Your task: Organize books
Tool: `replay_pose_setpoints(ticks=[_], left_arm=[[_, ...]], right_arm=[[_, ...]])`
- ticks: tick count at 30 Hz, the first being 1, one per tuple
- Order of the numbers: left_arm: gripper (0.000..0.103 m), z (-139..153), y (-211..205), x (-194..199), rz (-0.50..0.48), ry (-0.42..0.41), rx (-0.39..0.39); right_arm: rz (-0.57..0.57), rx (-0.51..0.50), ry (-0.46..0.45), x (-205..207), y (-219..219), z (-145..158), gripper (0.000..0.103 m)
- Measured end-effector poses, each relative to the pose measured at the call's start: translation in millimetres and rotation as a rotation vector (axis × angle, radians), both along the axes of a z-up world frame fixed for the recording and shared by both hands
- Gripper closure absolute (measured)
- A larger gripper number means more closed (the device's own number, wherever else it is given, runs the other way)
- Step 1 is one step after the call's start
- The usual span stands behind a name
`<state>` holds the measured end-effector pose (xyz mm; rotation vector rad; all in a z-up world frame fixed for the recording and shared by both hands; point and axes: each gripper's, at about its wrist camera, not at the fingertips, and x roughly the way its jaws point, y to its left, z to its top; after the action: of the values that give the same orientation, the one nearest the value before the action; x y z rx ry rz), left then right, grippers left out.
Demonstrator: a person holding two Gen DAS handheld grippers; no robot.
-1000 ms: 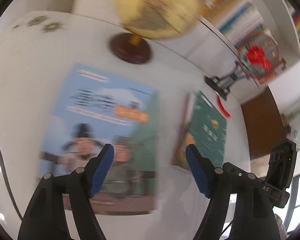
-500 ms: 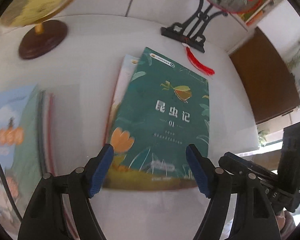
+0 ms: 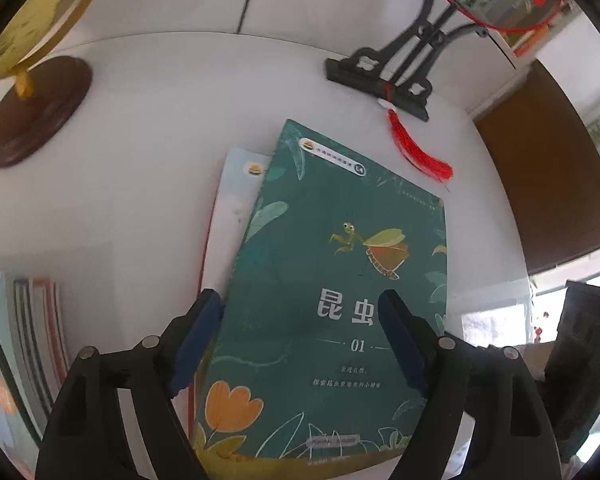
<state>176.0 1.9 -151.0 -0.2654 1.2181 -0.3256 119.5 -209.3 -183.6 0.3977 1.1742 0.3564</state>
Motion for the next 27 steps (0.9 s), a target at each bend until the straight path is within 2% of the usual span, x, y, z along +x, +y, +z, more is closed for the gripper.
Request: replay_pose_setpoints(ticks=[4,12,19,27], left_arm=[[0.013,0,-10,-4,-0.053,-0.028,0.021],[0.013,2,-16,-25,-0.053,0.001,0.0],[0.013,-3,-10,-68,-0.004,0.042,-0.024],[0.013,-2,-5,-125,0.067,0.036,0.001]], right_arm=[[0.005,0.03,-0.036,3,1,-1,0.051],[-0.008,0.059,-0.038,2,-3,-2,0.047],[0.0,0.092,0.022,-5,-8,-2,0.046],[0.066,0.114,0.064,-23,0,-2,0.046]])
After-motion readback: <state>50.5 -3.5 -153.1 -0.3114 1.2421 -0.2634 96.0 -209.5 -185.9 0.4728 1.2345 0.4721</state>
